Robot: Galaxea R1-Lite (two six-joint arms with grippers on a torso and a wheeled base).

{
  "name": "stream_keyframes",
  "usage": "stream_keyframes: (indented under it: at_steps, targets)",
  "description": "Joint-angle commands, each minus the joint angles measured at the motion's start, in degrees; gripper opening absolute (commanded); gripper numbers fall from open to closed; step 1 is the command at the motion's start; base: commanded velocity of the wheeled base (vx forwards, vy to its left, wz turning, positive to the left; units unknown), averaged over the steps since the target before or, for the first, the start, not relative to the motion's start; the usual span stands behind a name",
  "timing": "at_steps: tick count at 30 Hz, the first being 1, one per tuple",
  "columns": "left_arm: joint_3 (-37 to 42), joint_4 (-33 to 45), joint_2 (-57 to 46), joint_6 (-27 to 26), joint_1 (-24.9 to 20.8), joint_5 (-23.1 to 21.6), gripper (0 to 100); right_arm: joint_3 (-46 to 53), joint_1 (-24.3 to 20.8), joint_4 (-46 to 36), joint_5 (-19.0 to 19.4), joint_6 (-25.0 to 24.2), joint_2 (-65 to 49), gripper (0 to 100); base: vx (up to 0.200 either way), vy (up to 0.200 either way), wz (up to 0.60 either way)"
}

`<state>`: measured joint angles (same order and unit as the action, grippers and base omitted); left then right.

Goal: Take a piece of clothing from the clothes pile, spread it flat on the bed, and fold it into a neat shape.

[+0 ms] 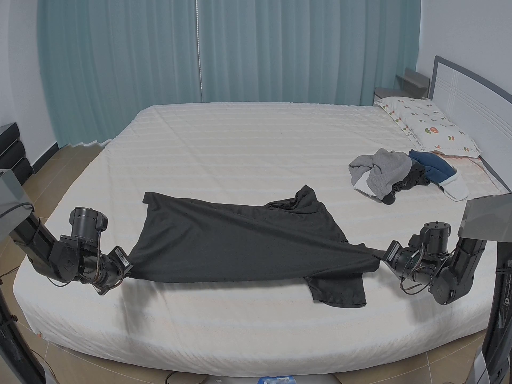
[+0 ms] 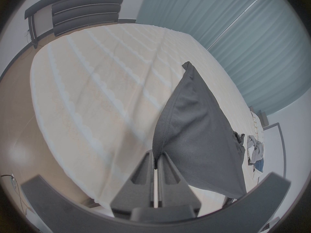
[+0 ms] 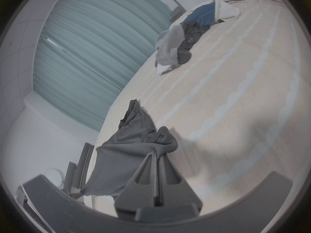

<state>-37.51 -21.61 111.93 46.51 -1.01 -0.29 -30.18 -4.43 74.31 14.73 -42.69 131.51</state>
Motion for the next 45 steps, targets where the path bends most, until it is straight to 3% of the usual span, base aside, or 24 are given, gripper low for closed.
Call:
stream_keyframes:
  at_steps: [1,6,16,17,23,29,34,45]
  targets:
    - [0.6,0.3,-0.8,-0.1,0.3,-0.3,0,1.6,0.2,-0.4,0.4,1.2,-1.4,0,0.000,0.000,0.00]
    - [-0.2,-0.3,-0.3,0.3,0.8,-4.3,0,-0.5,-0.3,0.3,0.5,3.8,1.9,0,0.000,0.000,0.00]
    - [-0.6,-0.6,1.8,1.1,1.4,-4.6,0,-10.6,-0.9,0.7,0.0,3.4,8.7,0,0.000,0.000,0.00]
    - [-0.6,-0.6,2.1,1.1,1.5,-4.6,0,-10.8,-1.5,0.8,0.0,3.4,9.5,100,0.000,0.000,0.00]
    - [-0.6,-0.7,2.6,1.1,1.4,-4.7,0,-11.6,-0.9,4.0,0.0,3.1,10.9,100,0.000,0.000,0.00]
    - [0.0,-1.4,2.7,1.1,1.4,-4.8,0,0.0,1.3,5.2,0.7,3.0,0.3,100,0.000,0.000,0.00]
    - [0.4,-2.1,2.3,1.1,1.4,-4.8,0,9.2,-0.9,5.4,3.0,3.3,-3.5,100,0.000,0.000,0.00]
    - [1.2,-2.2,1.9,1.1,1.5,-4.9,0,14.1,-5.2,8.7,4.1,3.4,1.8,100,0.000,0.000,0.00]
